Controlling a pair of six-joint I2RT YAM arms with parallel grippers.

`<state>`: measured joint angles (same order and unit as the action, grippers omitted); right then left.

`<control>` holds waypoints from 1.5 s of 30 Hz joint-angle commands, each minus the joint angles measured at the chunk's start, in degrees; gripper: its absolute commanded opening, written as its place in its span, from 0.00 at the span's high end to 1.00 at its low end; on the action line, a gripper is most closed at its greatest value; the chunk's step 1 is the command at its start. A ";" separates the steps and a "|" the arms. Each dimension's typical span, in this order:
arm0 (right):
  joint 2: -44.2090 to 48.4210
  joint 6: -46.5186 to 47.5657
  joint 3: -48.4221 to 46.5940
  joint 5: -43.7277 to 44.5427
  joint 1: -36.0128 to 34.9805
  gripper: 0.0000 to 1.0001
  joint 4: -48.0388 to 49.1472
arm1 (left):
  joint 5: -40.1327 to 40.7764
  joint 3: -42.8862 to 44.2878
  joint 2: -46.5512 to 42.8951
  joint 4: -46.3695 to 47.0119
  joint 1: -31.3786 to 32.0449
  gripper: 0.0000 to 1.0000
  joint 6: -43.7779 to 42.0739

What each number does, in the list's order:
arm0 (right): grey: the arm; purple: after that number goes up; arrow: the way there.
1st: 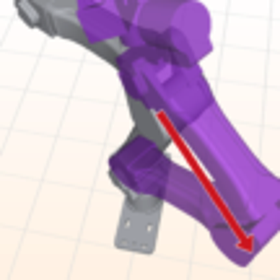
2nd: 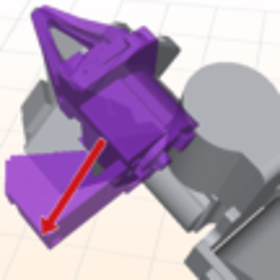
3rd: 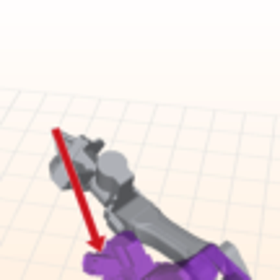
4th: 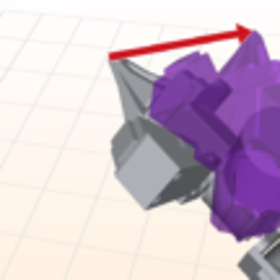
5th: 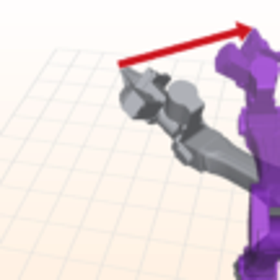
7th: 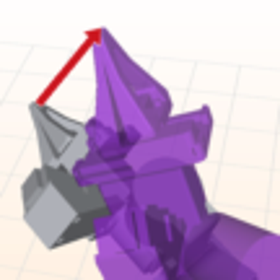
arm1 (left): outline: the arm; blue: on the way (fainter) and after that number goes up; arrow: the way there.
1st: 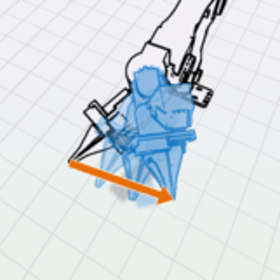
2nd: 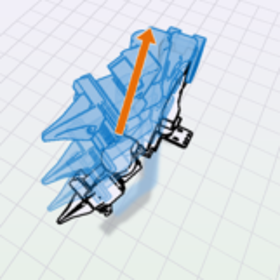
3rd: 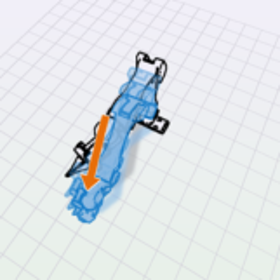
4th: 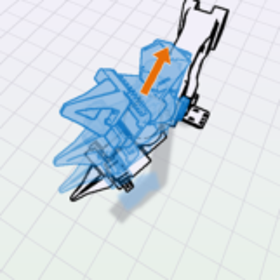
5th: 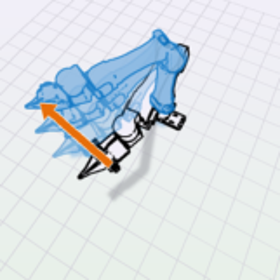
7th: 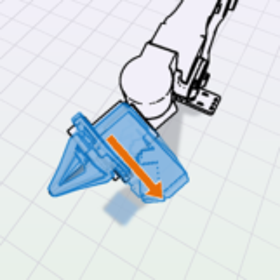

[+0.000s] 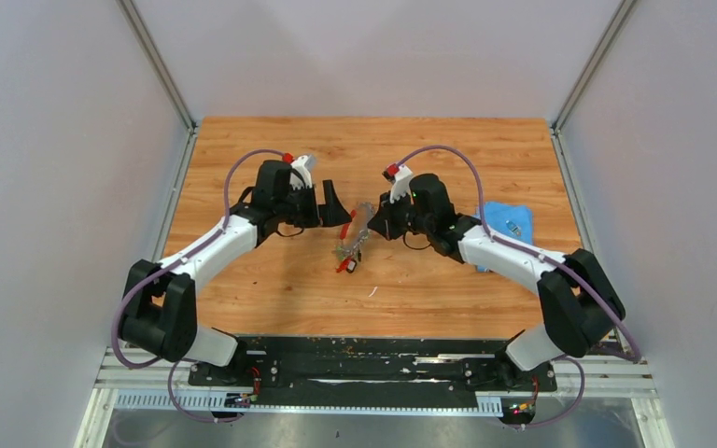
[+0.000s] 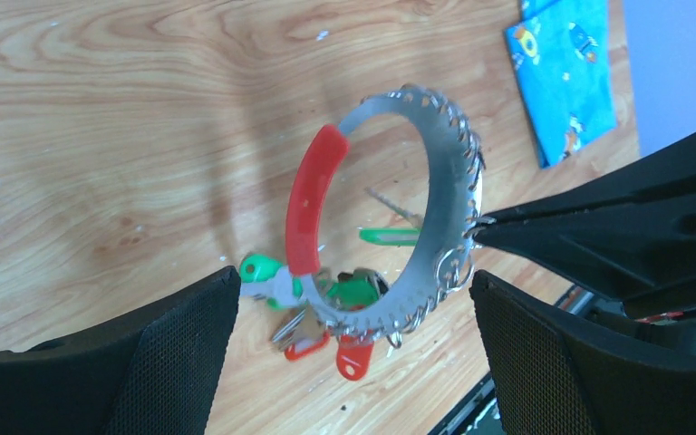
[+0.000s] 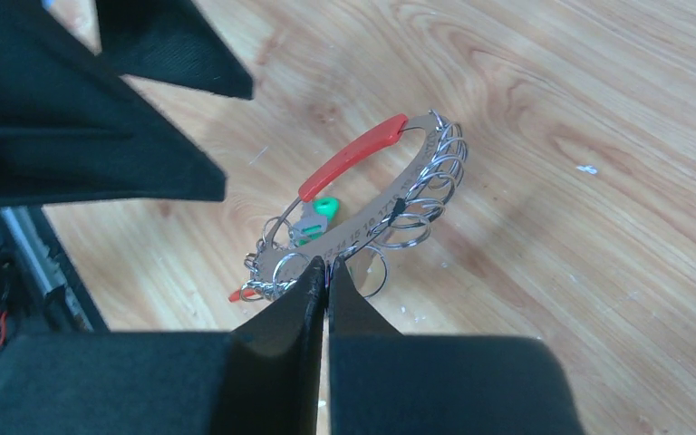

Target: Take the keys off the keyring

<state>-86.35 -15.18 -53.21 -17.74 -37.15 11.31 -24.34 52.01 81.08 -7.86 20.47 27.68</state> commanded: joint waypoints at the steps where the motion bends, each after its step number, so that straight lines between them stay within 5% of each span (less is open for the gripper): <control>1: 5.23 3.80 3.34 -7.58 -0.64 0.99 6.72 | -7.26 -1.28 0.04 4.87 -0.17 0.00 -0.98; 10: 16.55 5.82 5.90 -10.90 -0.60 0.99 5.65 | -10.79 -2.99 -6.09 3.05 -0.21 0.01 -3.45; 23: 23.65 1.86 6.46 -13.71 -0.57 0.99 8.14 | -21.11 -2.69 -9.56 6.89 -0.17 0.04 8.01; 28: 24.03 -2.30 7.97 -13.66 -0.19 0.99 13.45 | -24.55 -2.29 -9.37 7.59 -0.17 0.15 14.03; 33: 24.24 -7.52 9.75 -14.07 1.58 0.99 19.75 | -27.32 -5.61 -10.21 19.61 -0.17 0.22 25.43; 40: 24.53 -10.45 11.22 -12.94 3.16 0.99 21.65 | -28.26 -7.21 -11.37 29.78 -0.17 0.54 35.24; 45: 24.91 -10.95 12.54 -12.54 3.24 0.99 21.99 | -27.81 -7.35 -12.24 33.61 -0.17 0.60 40.40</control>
<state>-61.45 -24.84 -42.81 -30.81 -34.33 32.45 -48.42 44.16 71.66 16.47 19.94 60.14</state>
